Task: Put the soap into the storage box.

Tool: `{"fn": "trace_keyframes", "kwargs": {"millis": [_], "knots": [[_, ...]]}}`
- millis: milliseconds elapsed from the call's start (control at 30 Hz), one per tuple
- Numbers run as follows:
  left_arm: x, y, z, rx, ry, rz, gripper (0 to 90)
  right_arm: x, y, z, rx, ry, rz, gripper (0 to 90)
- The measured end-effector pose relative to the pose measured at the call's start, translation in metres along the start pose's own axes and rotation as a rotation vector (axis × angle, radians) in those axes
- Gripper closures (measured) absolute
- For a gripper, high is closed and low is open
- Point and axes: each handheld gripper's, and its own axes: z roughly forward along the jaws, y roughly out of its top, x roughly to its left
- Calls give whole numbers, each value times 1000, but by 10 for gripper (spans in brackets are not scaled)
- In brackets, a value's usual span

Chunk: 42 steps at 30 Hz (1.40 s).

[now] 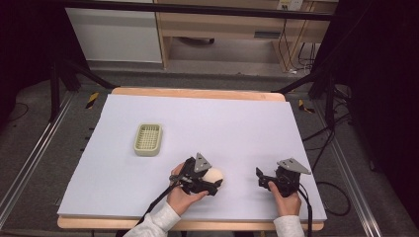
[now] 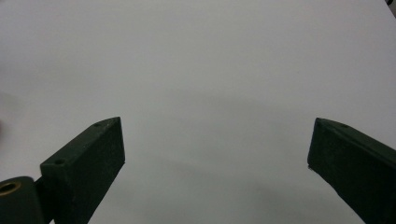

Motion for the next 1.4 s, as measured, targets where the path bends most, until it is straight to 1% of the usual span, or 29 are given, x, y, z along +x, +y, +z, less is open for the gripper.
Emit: {"fn": "trace_keyframes", "kwargs": {"millis": [267, 367, 567, 700, 733, 900, 1000, 1200, 1300, 1400], "knots": [[-4, -2, 7, 27, -12, 9, 134, 0, 0, 1, 3, -3, -1, 45], [-5, -3, 8, 33, -15, 7, 133, 0, 0, 1, 0, -4, -5, 46], [-6, -5, 11, 54, -23, 15, 145, 0, 0, 1, 0, -5, -4, 45], [-7, -6, 14, 65, -27, 13, 155, 0, 0, 1, 0, -5, -5, 46], [-7, -7, 15, 68, -28, 12, 164, 0, 0, 0, 4, 0, 5, 45], [-8, -7, 16, 74, -30, 13, 187, 0, 0, 0, 4, -2, 3, 45], [-8, -7, 17, 77, -22, 22, 196, 0, 0, 0, 4, -2, 3, 46], [-8, -8, 18, 87, -15, 23, 213, 0, 0, 1, 4, -5, 2, 45], [-8, -8, 19, 94, -6, 26, 238, 0, 0, 1, 5, -6, 1, 46], [-8, -8, 19, 94, -5, 25, 239, 0, 0, 1, 5, -5, 2, 46]]}}
